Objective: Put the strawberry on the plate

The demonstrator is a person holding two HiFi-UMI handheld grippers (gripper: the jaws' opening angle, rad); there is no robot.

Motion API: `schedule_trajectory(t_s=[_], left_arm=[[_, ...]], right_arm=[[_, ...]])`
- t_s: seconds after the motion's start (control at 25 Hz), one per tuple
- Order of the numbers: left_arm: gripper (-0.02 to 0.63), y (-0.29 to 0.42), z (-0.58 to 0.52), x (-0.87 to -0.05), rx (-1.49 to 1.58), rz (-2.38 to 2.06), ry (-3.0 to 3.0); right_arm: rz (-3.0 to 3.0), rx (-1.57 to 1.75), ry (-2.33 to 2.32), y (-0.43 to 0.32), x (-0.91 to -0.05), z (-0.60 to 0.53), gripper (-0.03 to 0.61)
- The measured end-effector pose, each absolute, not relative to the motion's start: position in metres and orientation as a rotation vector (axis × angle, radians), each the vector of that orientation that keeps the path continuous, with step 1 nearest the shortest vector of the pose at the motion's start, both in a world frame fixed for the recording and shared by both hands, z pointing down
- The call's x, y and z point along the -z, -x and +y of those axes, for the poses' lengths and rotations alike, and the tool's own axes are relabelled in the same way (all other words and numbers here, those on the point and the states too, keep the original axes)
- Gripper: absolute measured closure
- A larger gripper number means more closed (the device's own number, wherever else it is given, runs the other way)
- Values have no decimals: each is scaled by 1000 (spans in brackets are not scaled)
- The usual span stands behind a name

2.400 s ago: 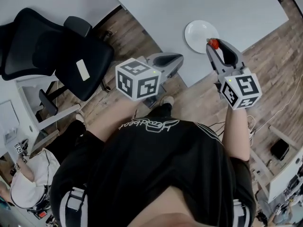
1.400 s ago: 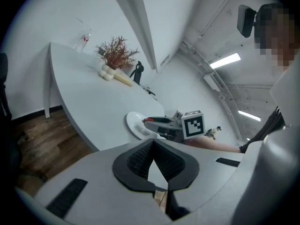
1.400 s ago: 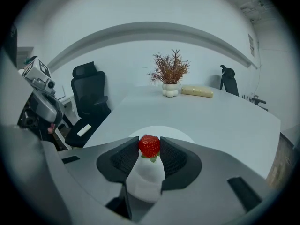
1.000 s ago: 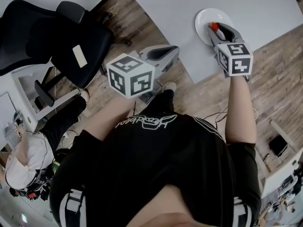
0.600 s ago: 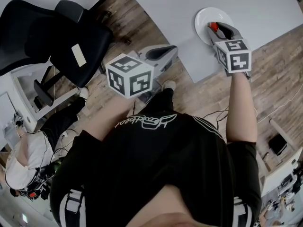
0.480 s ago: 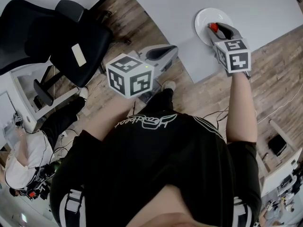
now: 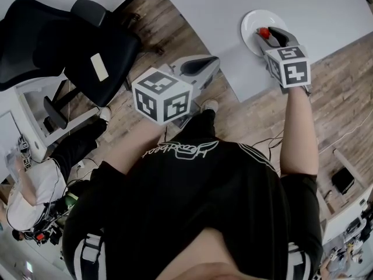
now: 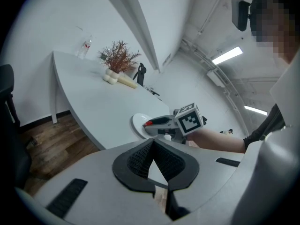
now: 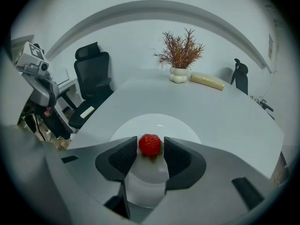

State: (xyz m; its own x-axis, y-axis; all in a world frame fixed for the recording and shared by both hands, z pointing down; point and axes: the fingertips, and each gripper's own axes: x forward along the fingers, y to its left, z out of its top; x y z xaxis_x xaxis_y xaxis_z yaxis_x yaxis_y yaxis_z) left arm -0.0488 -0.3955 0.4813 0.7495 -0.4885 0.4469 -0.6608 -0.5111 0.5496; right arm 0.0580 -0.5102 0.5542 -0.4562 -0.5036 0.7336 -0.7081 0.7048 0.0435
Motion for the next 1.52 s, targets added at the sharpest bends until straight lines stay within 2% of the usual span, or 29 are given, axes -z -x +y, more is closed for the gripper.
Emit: schedule_trajectory(t_s=[0.44, 0.88, 0.92, 1.0, 1.08, 1.52], left_arm=[[606, 49, -398, -473, -283, -854, -2226], [606, 39, -378, -436, -237, -873, -2295], [606, 37, -373, -432, -232, -875, -2304], [606, 32, -362, -421, -221, -877, -2323], [606, 27, -348, -408, -208, -875, -2339], [607, -17, -220, -324, -131, -794, -2504]], right_arm=[[-2192, -310, -976, -63, -533, -508, 397], [-2338, -228, -1152, -77, -453, -465, 400], [-2364, -223, -1171, -79, -444, -457, 407], [-2425, -214, -1218, -83, -422, -440, 480], [-2493, -216, -1250, -86, -398, -417, 519], [-2673, -125, -1341, -111, -300, -243, 568]])
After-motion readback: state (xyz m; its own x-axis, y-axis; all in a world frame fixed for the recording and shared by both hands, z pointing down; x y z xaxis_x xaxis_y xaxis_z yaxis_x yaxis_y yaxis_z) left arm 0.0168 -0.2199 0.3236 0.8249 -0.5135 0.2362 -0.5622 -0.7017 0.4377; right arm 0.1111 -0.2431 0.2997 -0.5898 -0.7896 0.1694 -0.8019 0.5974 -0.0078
